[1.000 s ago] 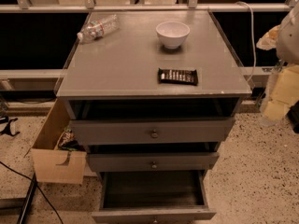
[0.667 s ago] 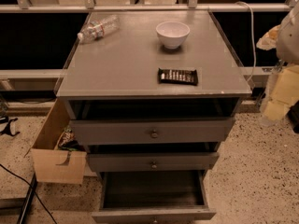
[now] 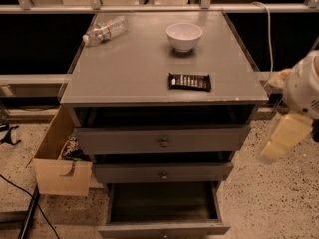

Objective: Close bottom drawer

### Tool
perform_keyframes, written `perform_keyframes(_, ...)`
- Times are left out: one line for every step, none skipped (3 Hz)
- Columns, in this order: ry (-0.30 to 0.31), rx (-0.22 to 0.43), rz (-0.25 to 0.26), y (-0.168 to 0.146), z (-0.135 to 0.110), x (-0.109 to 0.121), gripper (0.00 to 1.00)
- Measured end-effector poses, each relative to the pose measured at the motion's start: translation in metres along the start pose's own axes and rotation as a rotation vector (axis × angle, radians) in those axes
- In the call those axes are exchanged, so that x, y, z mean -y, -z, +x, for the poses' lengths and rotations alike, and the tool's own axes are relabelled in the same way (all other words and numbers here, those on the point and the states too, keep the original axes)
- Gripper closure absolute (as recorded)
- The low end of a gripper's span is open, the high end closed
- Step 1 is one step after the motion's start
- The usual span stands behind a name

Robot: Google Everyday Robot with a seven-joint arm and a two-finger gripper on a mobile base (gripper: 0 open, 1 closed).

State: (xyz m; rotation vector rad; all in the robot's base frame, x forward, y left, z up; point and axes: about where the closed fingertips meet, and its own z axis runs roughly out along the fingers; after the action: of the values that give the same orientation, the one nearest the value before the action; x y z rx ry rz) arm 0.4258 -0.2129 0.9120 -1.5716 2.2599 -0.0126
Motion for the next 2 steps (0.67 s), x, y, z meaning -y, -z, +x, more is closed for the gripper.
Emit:
perform_keyframes(-0.073, 0.046, -0.012, -0.056, 0.019, -0.031, 0.27)
perform_keyframes(-0.103, 0.066, -0.035, -0.097, 0.033, -0.055, 0.50)
